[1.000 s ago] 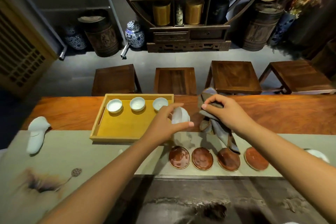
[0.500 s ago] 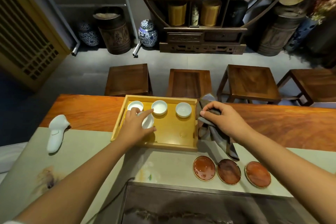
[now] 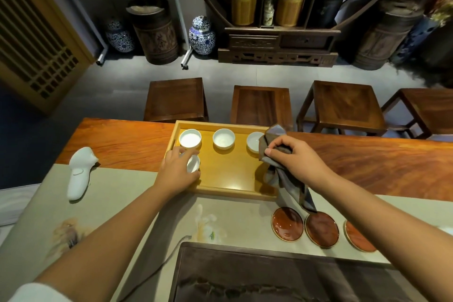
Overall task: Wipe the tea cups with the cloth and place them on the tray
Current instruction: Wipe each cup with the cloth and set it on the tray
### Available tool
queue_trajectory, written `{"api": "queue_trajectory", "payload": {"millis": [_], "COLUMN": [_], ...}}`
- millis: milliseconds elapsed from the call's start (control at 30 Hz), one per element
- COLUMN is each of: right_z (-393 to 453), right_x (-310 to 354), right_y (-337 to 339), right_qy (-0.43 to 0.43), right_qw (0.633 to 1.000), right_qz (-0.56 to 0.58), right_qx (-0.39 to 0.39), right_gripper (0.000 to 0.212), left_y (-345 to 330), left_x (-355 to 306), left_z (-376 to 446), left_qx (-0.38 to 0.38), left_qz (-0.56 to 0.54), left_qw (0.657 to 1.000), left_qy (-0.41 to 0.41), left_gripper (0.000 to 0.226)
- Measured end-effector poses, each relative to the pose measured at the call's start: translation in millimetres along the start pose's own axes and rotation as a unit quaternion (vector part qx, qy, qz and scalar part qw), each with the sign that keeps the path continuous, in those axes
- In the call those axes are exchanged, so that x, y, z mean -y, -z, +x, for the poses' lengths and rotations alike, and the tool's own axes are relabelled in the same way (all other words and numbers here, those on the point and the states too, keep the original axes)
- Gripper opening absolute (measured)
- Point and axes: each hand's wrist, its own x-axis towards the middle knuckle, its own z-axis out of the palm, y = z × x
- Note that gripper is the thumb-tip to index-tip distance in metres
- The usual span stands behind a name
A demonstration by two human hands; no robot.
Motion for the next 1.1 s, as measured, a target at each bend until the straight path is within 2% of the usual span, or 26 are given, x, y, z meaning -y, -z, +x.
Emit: {"api": "queue_trajectory", "payload": {"millis": [600,867,1100], "right_z": [-13,-20,-30], "right_x": [-6,-12,-17], "right_y": [5,15,31], "right_qy": [-0.007,-0.011,-0.013], "right_qw": [1.000,1.000,1.000], "right_qz": [-0.022,-0.015,0.000], "right_qx": [-0.001,-0.012,-0.026], "right_gripper": [0.013,0.011,0.011], "left_y": [-3,6,10], "left_x": [6,-7,-36], "left_z": [-3,-7,-12], "left_qx": [0.028,-0.008,-0.035], "left_qz": [-0.015,-0.007,0.000], "left_qw": [0.999,1.000,0.999], "left_qy": [0.037,0.028,0.002], "left_gripper": [0.069,0.076,0.072]}}
